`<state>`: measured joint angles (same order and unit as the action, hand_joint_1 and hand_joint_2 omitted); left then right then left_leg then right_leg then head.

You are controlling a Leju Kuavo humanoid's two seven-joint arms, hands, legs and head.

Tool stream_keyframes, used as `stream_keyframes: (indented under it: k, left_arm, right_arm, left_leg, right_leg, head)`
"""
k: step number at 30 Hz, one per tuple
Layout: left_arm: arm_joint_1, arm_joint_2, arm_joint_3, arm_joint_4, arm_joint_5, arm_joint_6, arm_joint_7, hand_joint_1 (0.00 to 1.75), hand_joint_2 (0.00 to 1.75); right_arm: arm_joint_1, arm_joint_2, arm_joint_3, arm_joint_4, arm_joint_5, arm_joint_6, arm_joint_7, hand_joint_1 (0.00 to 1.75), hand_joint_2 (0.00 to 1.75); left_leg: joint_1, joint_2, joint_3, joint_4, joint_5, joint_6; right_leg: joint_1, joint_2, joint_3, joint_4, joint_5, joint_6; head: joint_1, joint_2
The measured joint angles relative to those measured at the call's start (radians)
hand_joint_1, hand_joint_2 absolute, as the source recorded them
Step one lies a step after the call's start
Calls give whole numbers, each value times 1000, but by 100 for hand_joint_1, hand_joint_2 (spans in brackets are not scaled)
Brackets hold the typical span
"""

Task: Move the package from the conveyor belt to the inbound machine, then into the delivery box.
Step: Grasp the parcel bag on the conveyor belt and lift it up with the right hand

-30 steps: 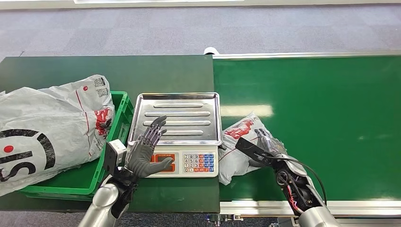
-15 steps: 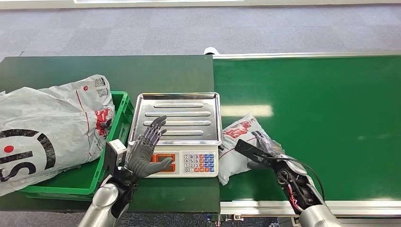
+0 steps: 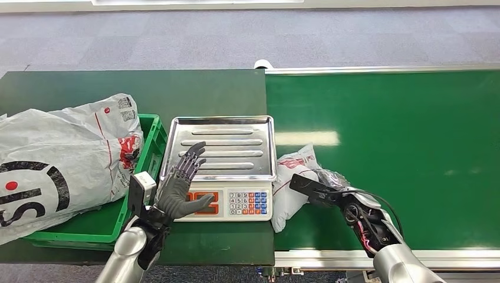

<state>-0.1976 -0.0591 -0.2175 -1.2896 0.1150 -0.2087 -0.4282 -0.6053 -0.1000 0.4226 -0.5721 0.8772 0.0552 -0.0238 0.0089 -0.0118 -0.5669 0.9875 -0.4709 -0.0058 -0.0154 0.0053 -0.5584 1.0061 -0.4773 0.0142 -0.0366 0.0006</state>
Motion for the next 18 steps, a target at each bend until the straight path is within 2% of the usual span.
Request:
stream_keyframes:
  k: [8, 18]
  left_arm:
    - [7, 0, 5, -3, 5, -1, 1, 0, 175]
    - [15, 0, 7, -11, 7, -1, 2, 0, 175]
  right_arm:
    - [0, 0, -4, 10, -38, -25, -39, 175, 175]
    - [14, 3, -9, 10, -51, -49, -40, 175, 175]
  left_leg:
    - [0, 0, 0, 0, 0, 0]
    - [0, -1, 0, 0, 0, 0]
  right_leg:
    - [0, 0, 0, 0, 0, 0]
    - [0, 0, 0, 0, -1, 0]
  head:
    - [0, 0]
    - [0, 0]
